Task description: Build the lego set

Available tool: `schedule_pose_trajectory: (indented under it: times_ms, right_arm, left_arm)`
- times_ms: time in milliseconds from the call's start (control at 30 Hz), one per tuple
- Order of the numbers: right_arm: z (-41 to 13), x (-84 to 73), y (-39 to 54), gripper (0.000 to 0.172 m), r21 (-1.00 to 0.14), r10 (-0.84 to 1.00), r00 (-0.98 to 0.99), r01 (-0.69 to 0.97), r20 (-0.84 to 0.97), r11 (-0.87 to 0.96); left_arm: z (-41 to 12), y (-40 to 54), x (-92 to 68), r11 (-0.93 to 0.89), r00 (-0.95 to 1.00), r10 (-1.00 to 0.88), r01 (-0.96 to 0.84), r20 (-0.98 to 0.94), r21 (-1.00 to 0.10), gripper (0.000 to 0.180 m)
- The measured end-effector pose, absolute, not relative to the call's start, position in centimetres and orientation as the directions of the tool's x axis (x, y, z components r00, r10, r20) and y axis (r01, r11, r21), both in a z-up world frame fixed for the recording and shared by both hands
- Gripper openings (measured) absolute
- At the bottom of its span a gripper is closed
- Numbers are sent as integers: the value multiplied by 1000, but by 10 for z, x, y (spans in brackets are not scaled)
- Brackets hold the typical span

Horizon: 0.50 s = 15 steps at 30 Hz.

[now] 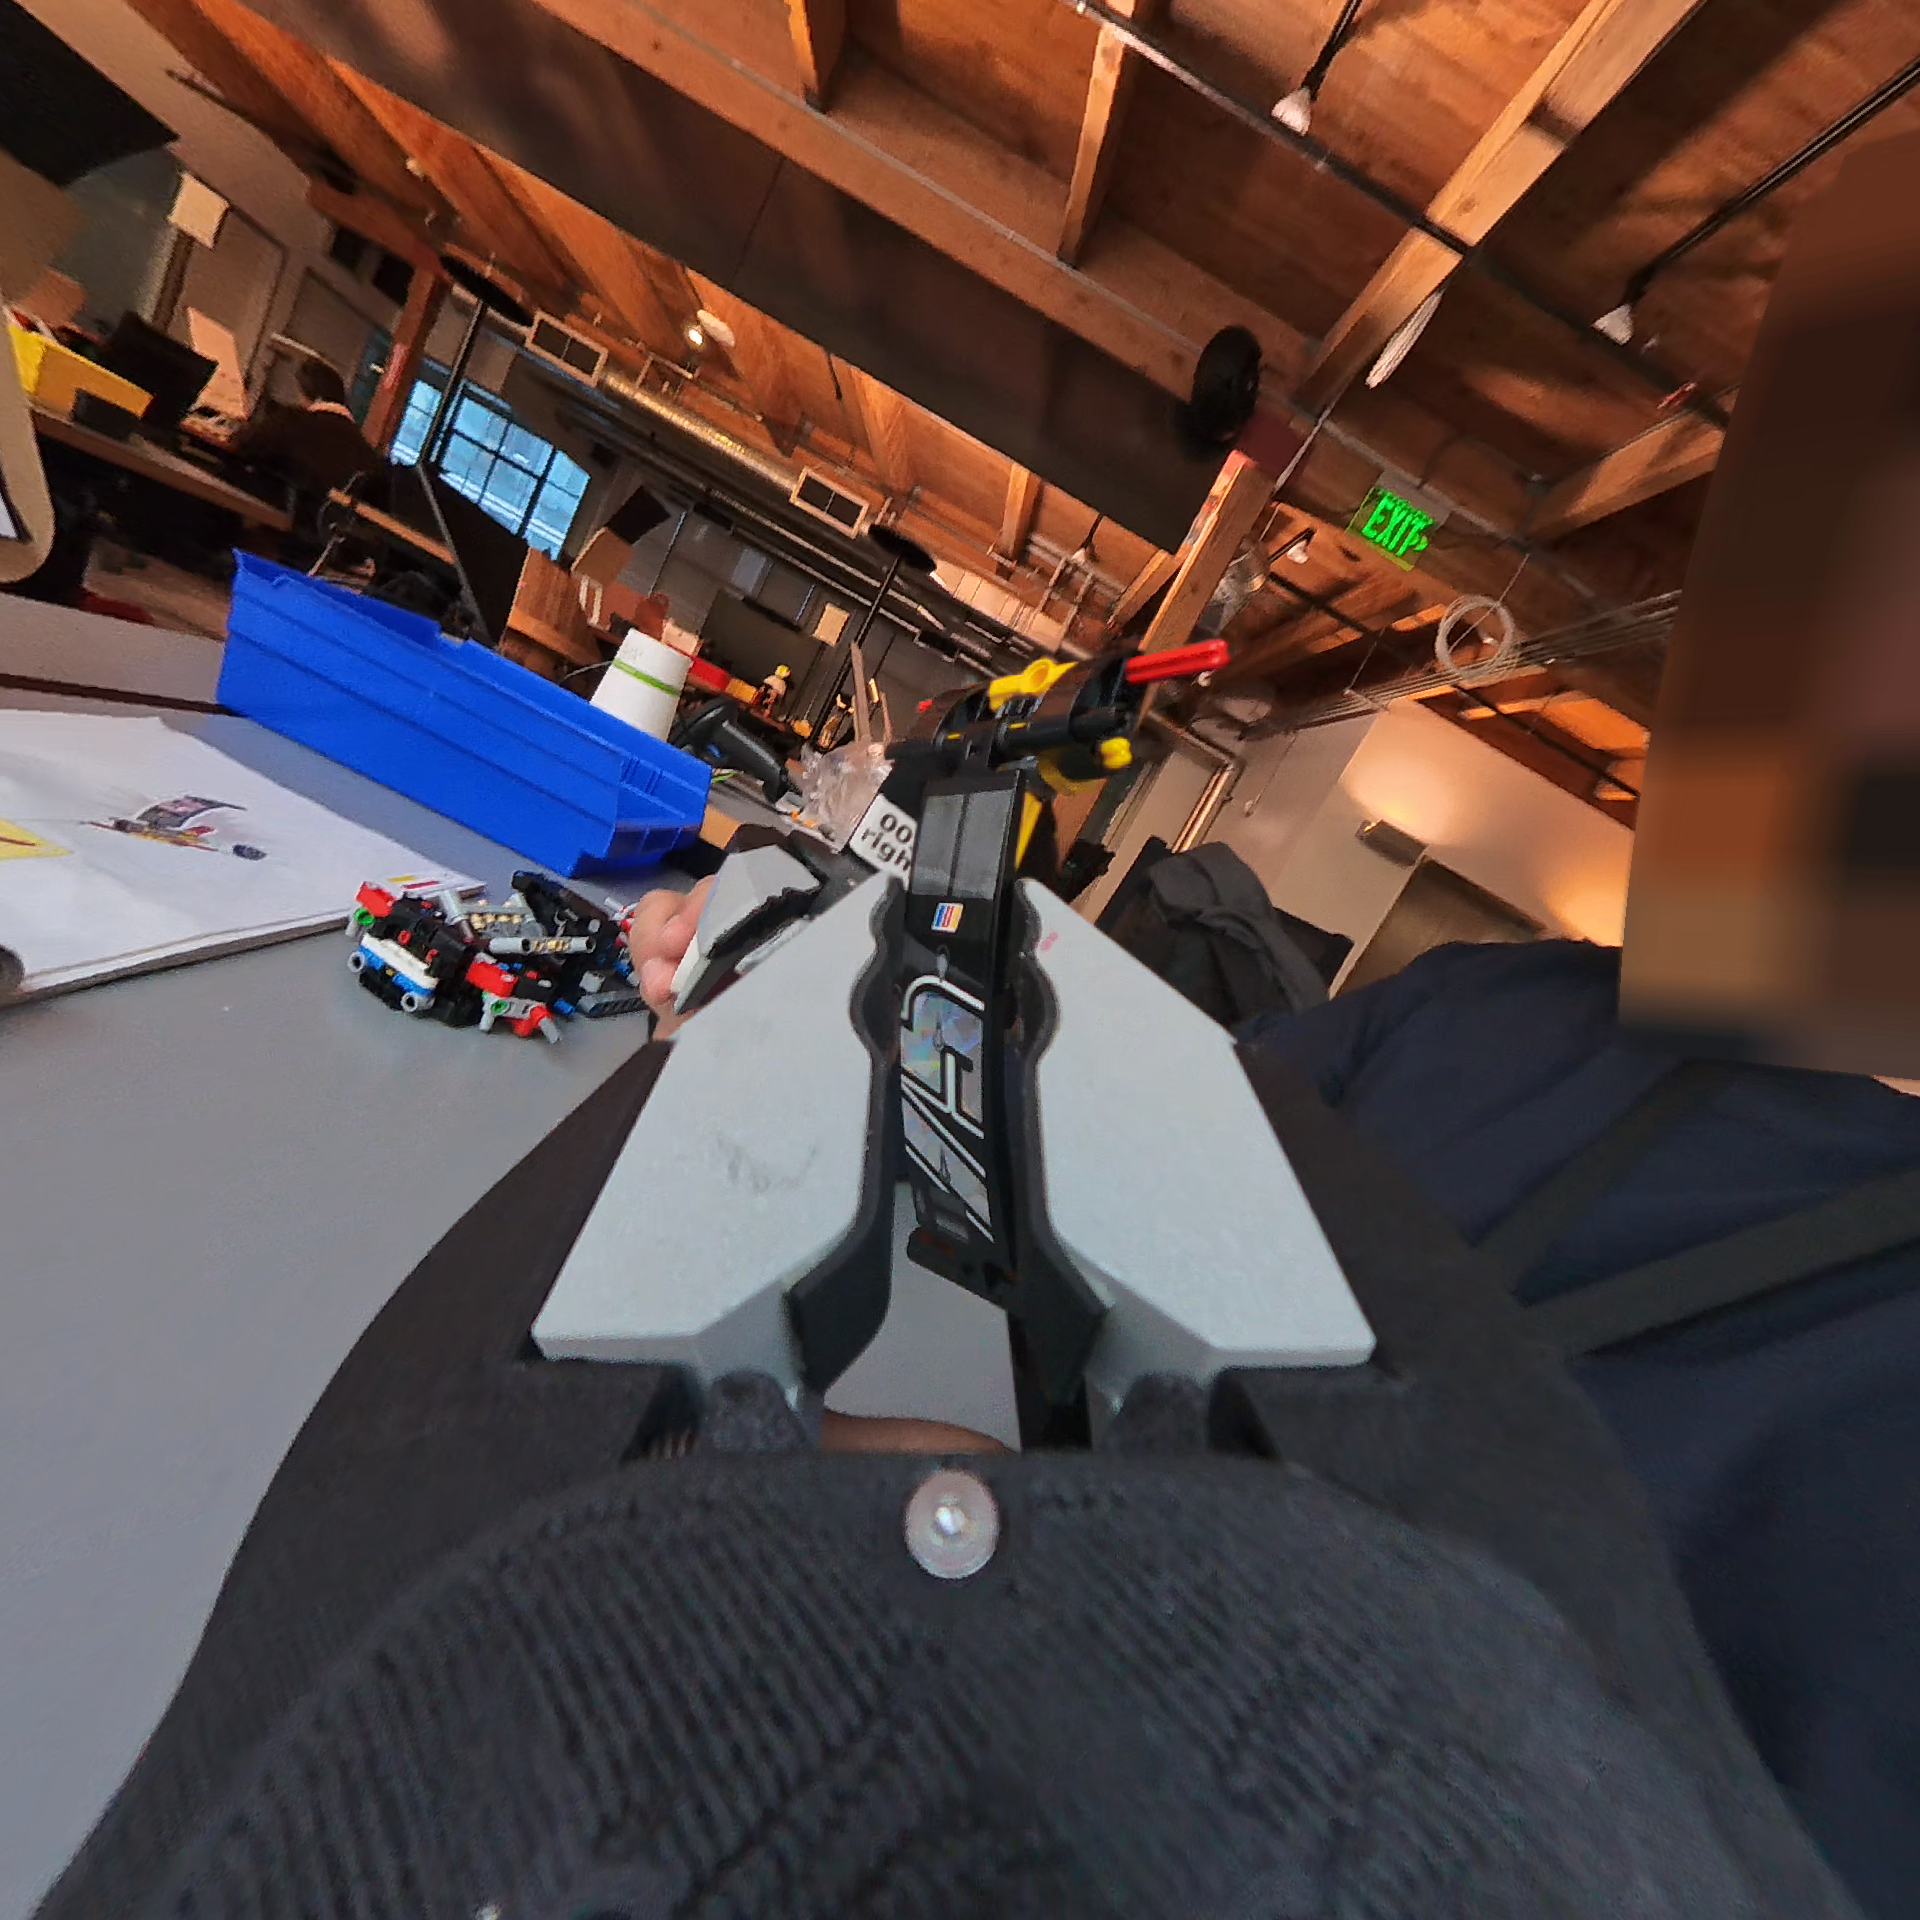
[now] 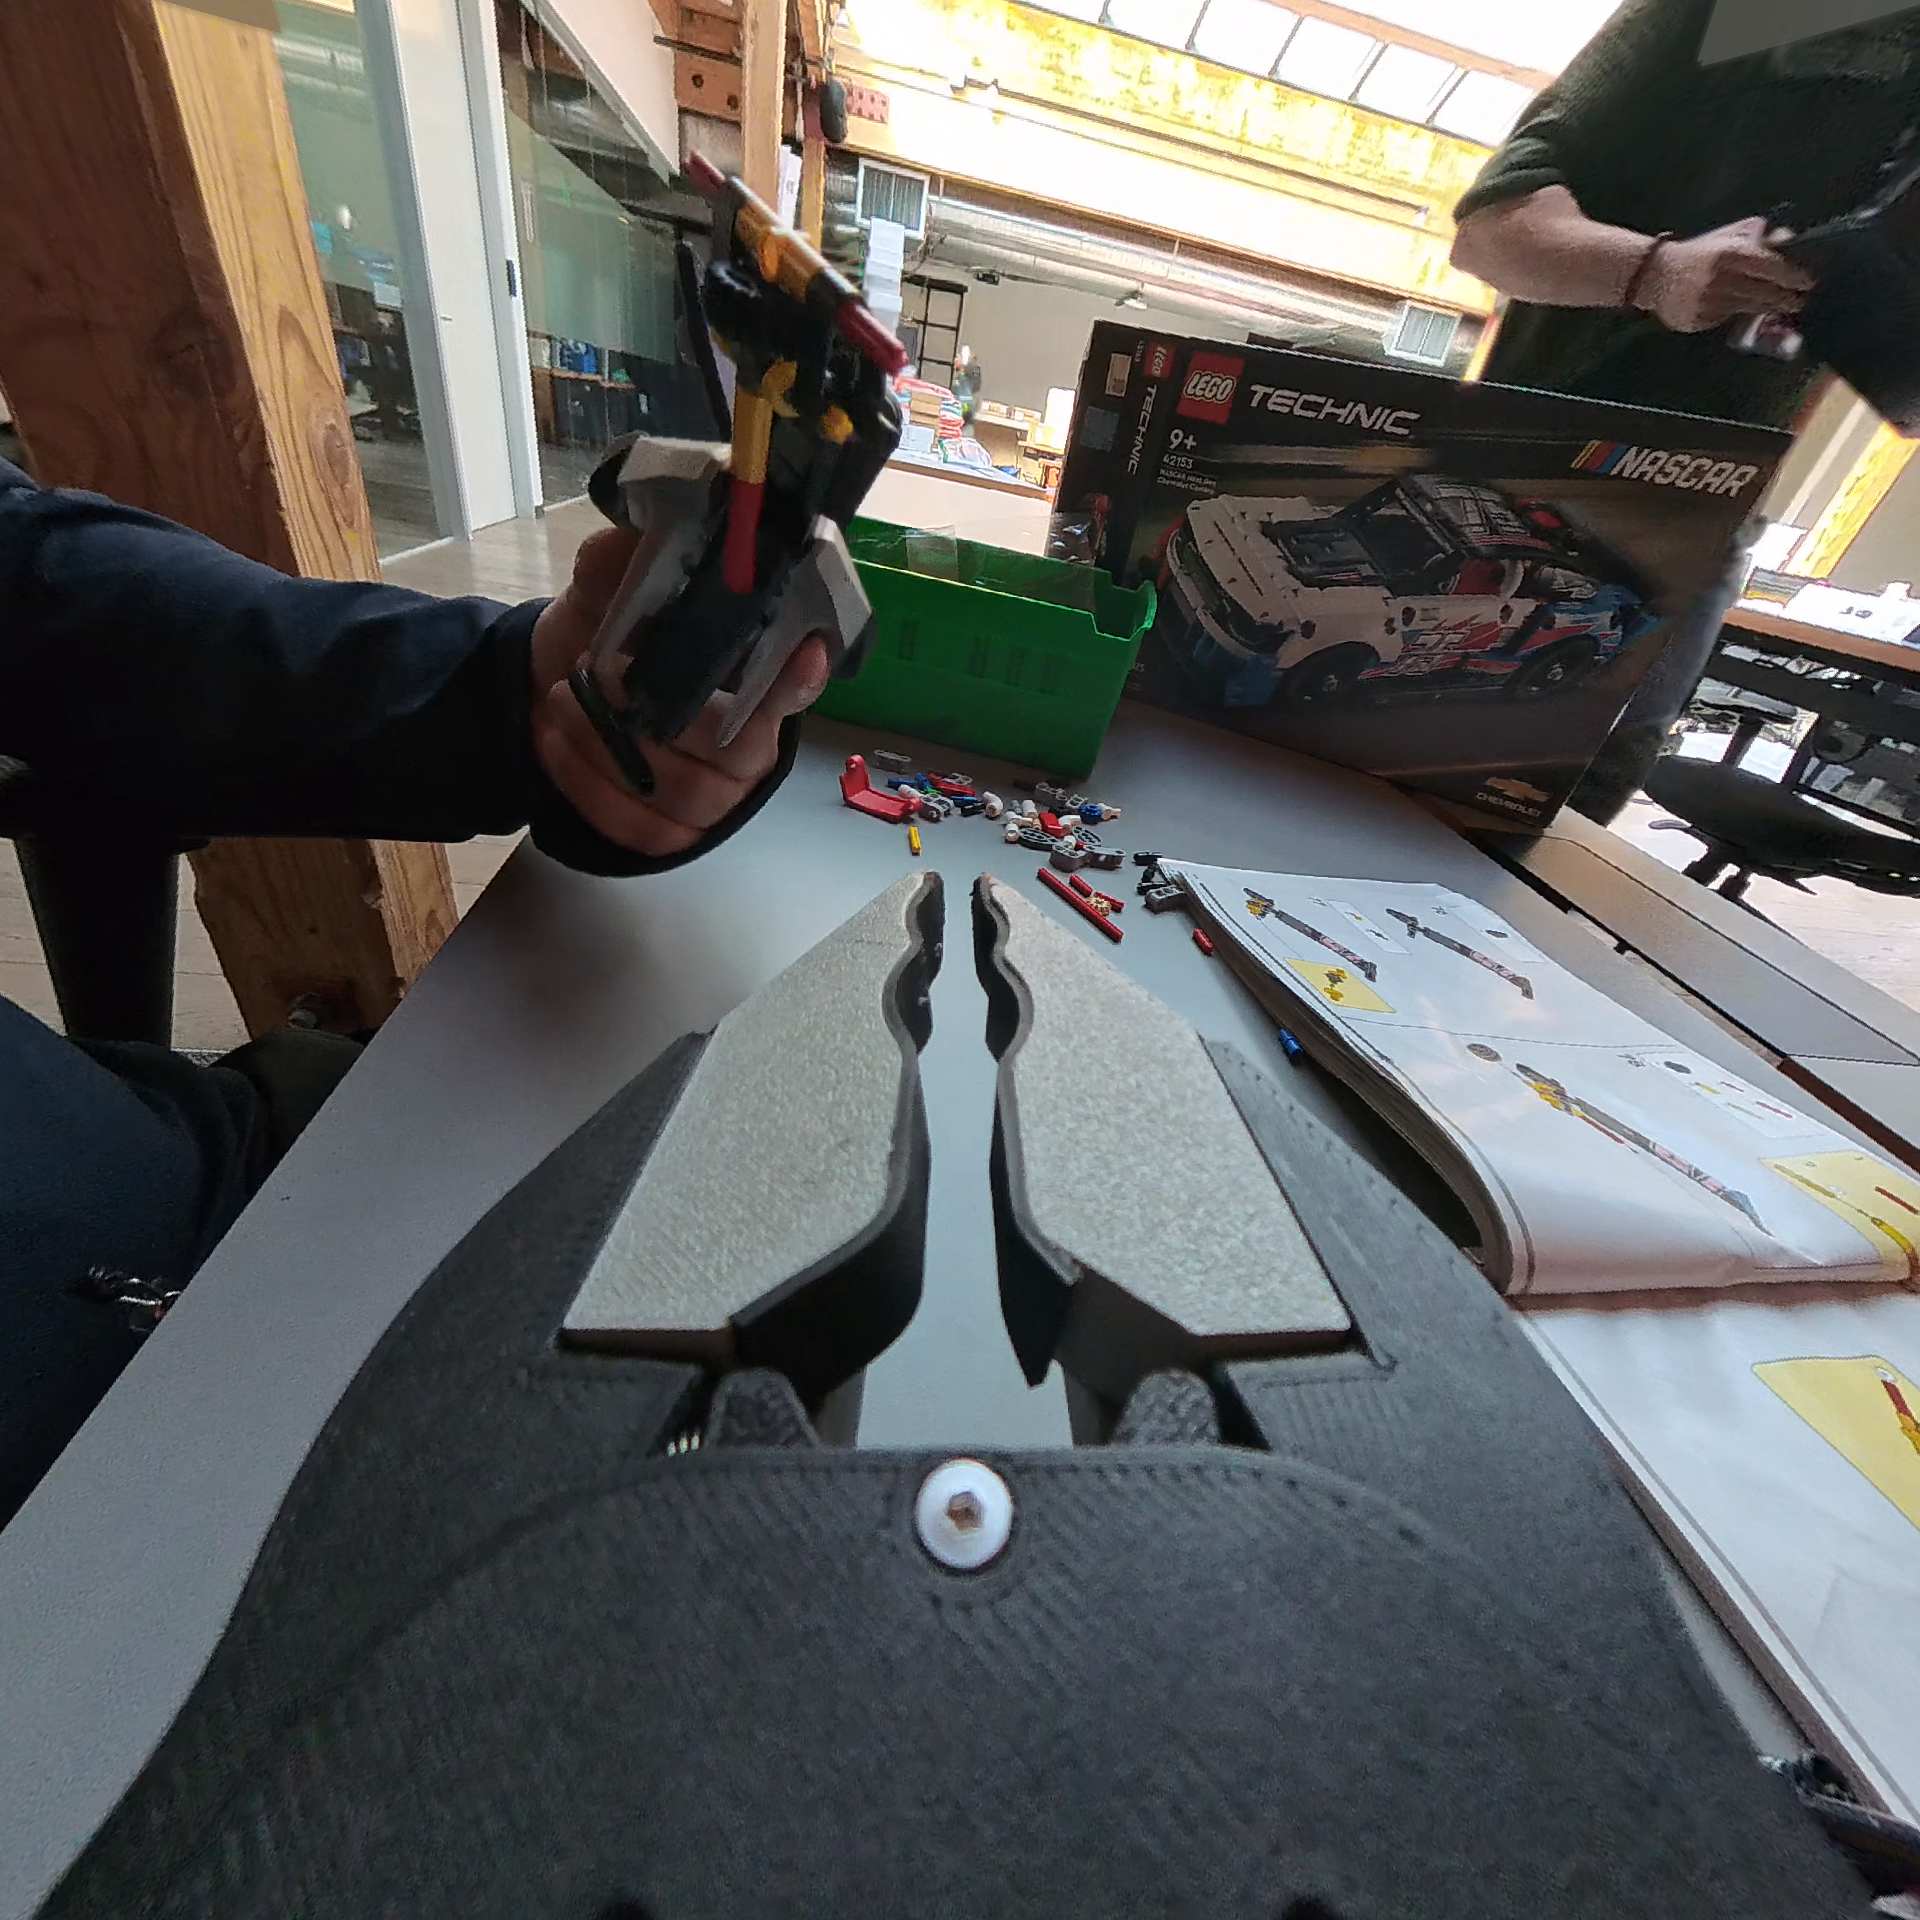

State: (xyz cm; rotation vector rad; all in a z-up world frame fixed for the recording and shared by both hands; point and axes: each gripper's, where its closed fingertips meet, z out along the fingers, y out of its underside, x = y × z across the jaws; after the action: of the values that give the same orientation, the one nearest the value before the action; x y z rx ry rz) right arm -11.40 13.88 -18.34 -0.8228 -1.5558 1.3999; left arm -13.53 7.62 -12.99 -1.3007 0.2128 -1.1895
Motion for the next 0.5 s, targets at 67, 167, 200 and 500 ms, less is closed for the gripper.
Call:
schedule_pose_trajectory:
  times_ms: [67,167,200,500]
  right_arm:
    - [-183,-114,139,3,-986,897,-409,-74,168,151]
    - [-183,-113,138,3,-986,895,-412,-76,169,151]
    - [-183,-113,138,3,-986,895,-414,-77,169,151]
    - [-186,-111,125,20,-990,863,-485,-74,141,120]
  left_arm:
    - [-132,77,-134,-188,449,-760,541,471,-819,17]
    - [-133,77,-132,-198,446,-760,534,473,-822,17]
    - [-134,77,-131,-198,450,-760,528,470,-826,16]
    - [-148,81,-124,-220,512,-738,434,440,-873,16]
